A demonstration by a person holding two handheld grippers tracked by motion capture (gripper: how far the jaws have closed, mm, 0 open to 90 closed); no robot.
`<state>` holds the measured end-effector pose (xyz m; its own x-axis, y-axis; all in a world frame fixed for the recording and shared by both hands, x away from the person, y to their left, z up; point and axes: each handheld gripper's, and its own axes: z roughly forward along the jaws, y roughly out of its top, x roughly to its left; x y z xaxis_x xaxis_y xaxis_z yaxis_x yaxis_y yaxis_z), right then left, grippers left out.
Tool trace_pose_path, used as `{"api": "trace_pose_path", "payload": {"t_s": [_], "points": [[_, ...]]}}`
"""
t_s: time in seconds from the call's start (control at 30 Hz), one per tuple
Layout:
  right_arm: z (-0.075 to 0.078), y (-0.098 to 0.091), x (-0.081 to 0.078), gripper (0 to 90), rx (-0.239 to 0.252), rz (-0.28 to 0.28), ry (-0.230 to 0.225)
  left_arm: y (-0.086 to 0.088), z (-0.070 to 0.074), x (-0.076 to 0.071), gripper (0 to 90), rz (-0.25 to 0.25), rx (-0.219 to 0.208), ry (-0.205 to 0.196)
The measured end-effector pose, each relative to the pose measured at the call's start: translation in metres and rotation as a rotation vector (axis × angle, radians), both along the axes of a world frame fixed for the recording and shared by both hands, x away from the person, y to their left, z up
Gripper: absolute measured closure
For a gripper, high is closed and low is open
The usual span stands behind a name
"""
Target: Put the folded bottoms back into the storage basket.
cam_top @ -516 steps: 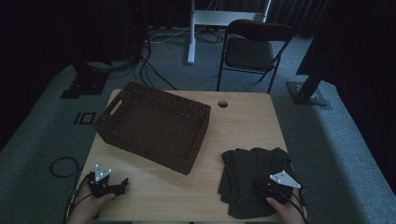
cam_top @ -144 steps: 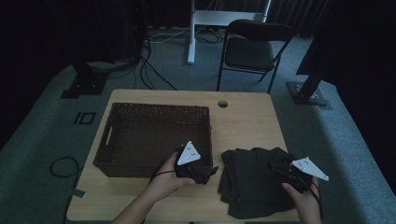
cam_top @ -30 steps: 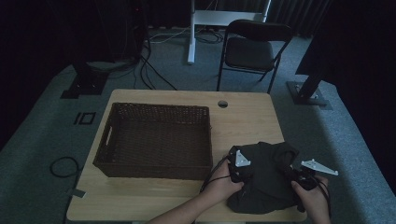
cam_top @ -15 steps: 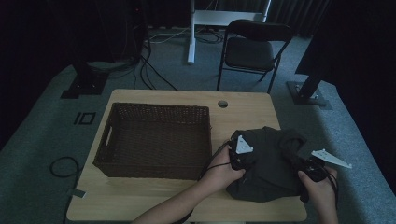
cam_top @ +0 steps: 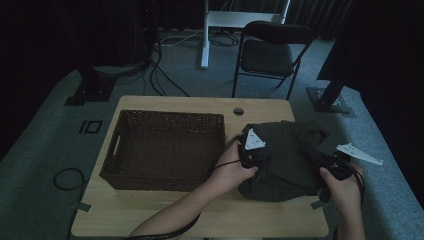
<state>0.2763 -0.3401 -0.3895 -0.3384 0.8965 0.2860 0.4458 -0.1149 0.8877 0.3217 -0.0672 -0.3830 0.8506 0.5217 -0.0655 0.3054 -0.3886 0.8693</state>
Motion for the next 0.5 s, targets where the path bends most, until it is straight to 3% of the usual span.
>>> {"api": "trace_pose_path", "payload": {"t_s": [0.3,0.5], "points": [[0.031,0.021,0.011,70.2,0.017,0.033,-0.051,0.025,0.031,0.004,72.8,0.026,-0.019,-0.028],[0.045,0.040,0.020,70.3,0.018,0.063,-0.068,0.047,0.046,0.007,72.8,0.048,-0.005,-0.054]]}}
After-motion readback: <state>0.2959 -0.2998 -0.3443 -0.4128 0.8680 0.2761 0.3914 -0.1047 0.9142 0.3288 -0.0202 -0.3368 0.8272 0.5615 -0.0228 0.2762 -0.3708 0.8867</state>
